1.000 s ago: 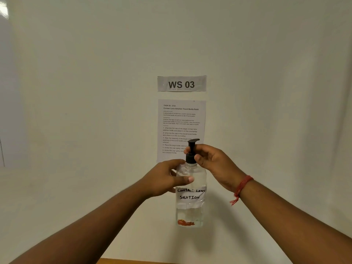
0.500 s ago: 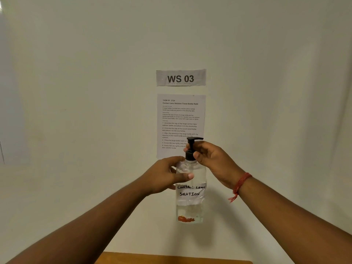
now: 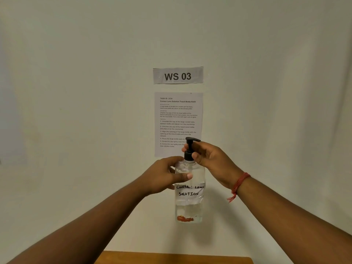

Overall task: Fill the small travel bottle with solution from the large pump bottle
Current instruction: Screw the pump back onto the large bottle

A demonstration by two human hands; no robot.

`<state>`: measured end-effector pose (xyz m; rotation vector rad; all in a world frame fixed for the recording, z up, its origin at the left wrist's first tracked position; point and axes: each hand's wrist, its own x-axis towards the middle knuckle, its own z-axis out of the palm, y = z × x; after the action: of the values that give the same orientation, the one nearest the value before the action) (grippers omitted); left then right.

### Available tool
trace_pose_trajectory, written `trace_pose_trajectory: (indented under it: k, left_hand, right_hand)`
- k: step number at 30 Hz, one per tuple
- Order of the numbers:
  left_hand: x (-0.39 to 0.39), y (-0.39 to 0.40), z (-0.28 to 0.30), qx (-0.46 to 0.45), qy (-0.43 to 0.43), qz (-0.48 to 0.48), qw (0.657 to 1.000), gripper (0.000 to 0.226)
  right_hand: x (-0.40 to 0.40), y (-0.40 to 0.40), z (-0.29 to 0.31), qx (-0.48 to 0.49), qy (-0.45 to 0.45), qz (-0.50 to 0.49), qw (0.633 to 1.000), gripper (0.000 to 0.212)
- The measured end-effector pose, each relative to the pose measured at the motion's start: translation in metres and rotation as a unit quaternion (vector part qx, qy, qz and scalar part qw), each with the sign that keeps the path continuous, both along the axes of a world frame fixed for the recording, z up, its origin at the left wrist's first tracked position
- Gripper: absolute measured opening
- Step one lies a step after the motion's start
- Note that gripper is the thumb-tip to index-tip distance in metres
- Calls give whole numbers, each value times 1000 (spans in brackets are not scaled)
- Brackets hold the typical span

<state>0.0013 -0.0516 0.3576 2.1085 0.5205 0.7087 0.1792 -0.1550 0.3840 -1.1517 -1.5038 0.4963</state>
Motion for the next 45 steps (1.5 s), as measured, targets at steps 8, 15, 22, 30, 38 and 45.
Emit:
trace_pose_trajectory:
  k: [8, 15, 22, 30, 38, 45]
  left_hand:
    - [4, -1, -2, -2, 1, 1, 1000, 68]
    - [4, 0, -3, -4, 0, 2, 1000, 56]
    - [6, 2, -7, -2, 0, 6, 1000, 55]
    - [6, 4, -7, -10, 2, 10, 1000, 56]
    - [5, 6, -10, -12, 6, 25, 1000, 74]
    - [7, 6, -11, 2, 3, 36, 999, 58]
  right_hand:
    - [0, 6, -4, 20, -23, -59, 998, 21]
    - [3, 2, -5, 8, 13, 8, 1000, 26]
    - [1, 7, -9, 30, -12, -54, 998, 18]
    - [2, 9, -9, 21, 11, -14, 1000, 24]
    - [-1, 14, -12, 19, -6, -42, 999, 20]
    - [-8, 20, -17, 41, -23, -91, 995, 18]
